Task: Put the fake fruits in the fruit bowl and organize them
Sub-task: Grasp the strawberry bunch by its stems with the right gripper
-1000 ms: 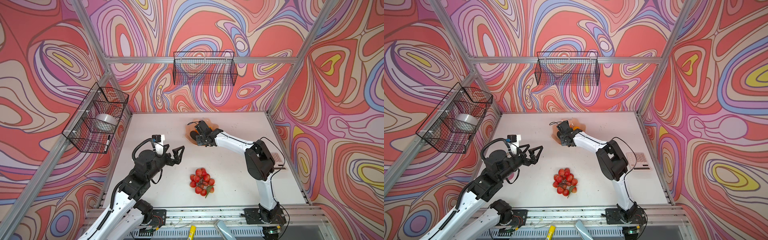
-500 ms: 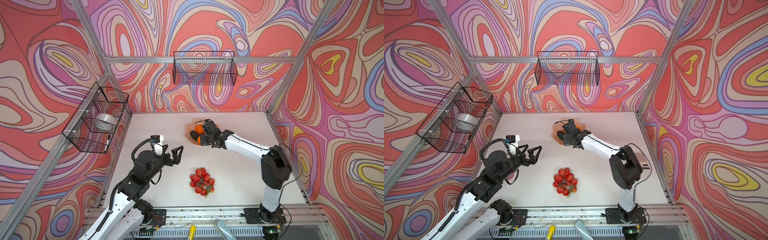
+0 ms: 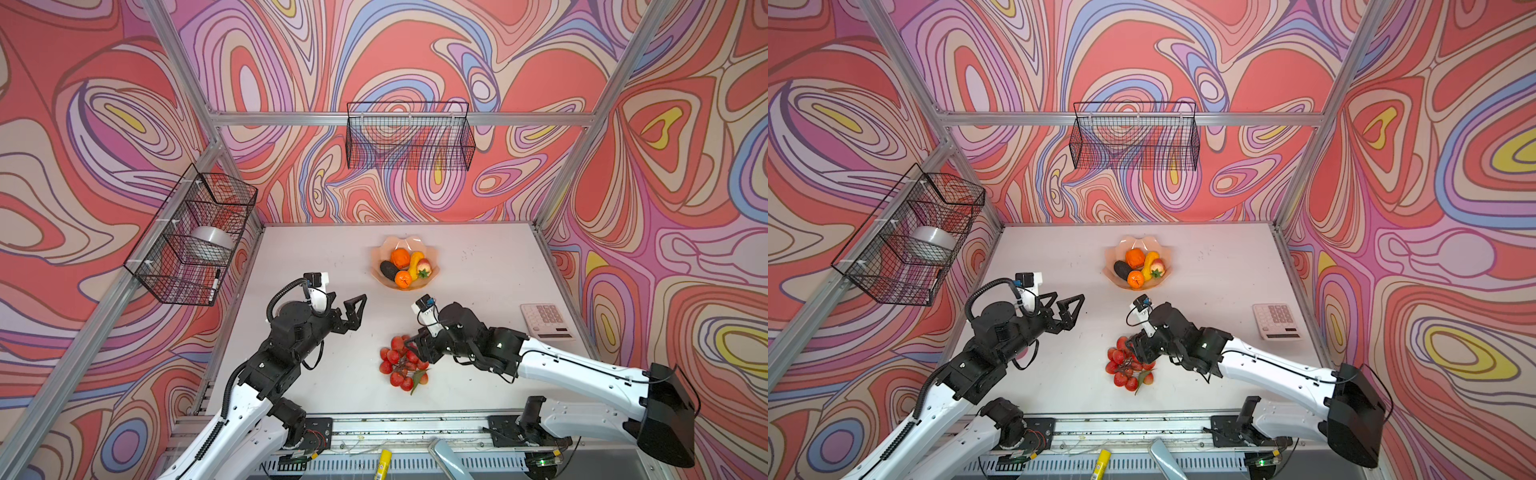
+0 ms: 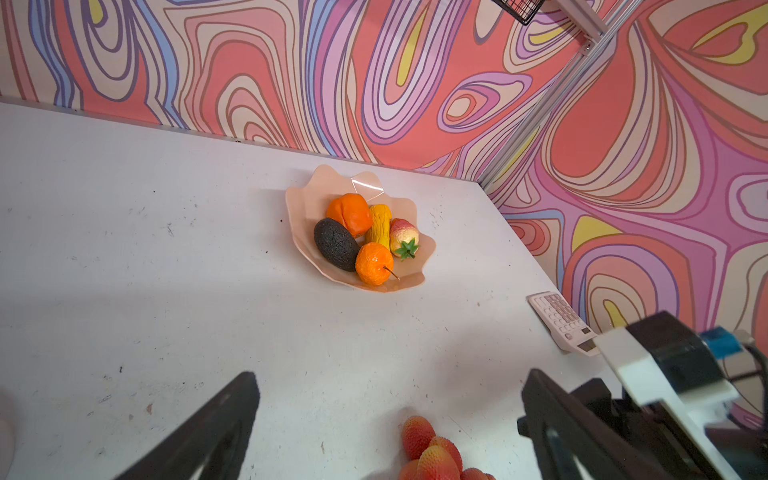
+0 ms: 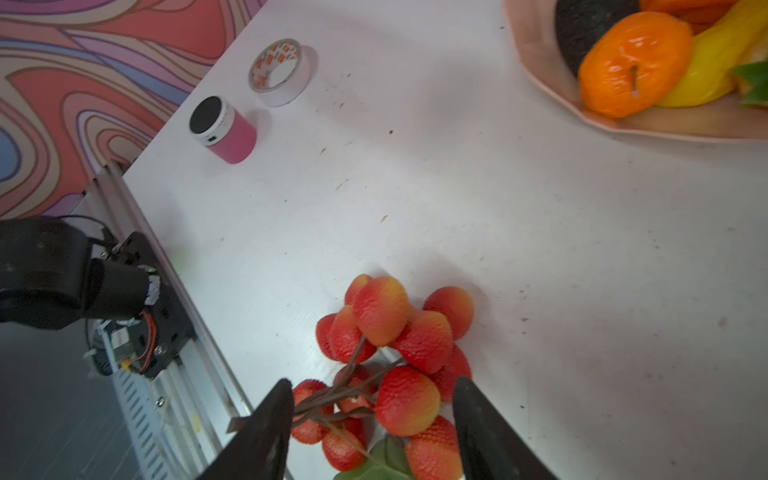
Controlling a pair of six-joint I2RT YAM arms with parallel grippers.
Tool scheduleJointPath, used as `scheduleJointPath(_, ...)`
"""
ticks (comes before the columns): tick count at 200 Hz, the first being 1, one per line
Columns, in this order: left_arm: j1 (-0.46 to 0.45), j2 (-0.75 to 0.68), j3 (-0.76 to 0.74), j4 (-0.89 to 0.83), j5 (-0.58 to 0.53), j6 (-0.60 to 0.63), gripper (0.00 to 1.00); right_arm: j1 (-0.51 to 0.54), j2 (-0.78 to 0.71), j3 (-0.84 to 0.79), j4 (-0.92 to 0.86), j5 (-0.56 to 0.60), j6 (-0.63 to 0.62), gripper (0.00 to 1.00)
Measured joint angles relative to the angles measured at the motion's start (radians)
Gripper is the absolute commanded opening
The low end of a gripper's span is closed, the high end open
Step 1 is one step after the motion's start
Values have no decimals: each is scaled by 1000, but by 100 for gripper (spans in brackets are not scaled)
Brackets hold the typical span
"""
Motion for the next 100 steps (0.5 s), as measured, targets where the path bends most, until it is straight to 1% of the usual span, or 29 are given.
scheduleJointPath(40,0,-11,0,-15,-2,-2,100,100,10,0,11,-33,-77,65)
scheduleJointPath(67,0,-30,0,-33,-15,-2,100,130,39,6,10,-68,-130,65)
scheduleJointPath(100,0,-34,0,-58,-28,-2,100,162,80,13,12,-78,-170,64)
